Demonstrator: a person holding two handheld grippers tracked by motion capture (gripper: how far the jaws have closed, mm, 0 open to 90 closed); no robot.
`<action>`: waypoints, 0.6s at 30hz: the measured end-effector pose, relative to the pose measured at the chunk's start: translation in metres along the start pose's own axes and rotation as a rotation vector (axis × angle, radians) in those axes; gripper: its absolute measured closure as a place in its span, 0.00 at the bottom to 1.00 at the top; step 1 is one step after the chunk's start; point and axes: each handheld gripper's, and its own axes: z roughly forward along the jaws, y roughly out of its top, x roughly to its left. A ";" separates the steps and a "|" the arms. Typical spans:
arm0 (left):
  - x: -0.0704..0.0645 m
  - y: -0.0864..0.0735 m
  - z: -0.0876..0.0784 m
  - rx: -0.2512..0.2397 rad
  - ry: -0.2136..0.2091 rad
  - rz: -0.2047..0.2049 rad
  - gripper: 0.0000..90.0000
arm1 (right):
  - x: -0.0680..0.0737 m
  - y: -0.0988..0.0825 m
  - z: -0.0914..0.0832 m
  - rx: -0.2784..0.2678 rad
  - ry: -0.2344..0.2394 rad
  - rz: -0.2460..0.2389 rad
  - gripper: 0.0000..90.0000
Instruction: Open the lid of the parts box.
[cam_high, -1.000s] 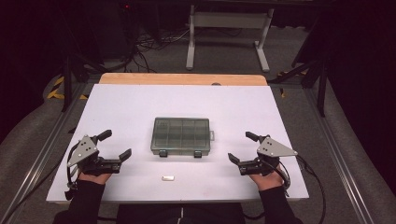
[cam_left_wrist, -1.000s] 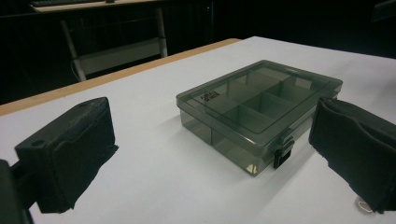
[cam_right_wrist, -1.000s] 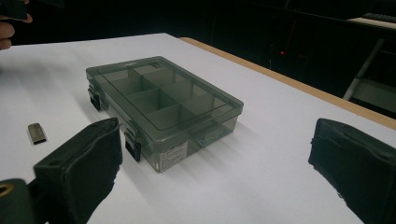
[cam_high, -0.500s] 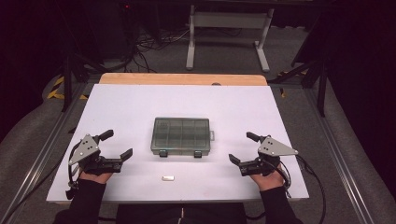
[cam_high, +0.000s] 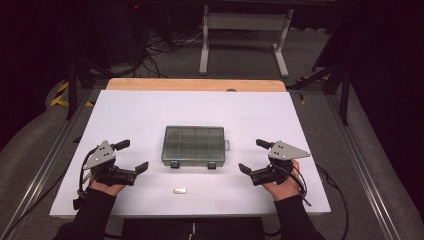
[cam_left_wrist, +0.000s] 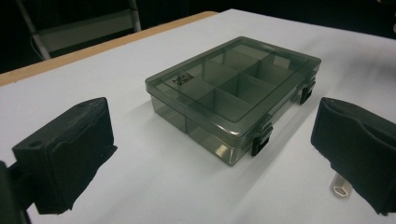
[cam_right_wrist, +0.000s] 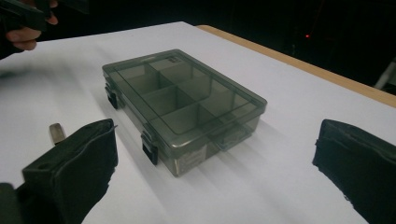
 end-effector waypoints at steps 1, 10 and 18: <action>0.000 0.002 0.002 0.010 -0.011 0.006 0.00 | 0.000 0.001 0.002 -0.005 -0.003 -0.010 0.00; 0.001 0.015 0.019 0.056 -0.050 0.015 0.01 | 0.004 0.015 0.018 0.065 0.042 -0.058 0.08; 0.001 0.020 0.032 0.099 -0.079 0.021 0.04 | 0.002 0.018 0.032 0.101 0.089 -0.027 0.15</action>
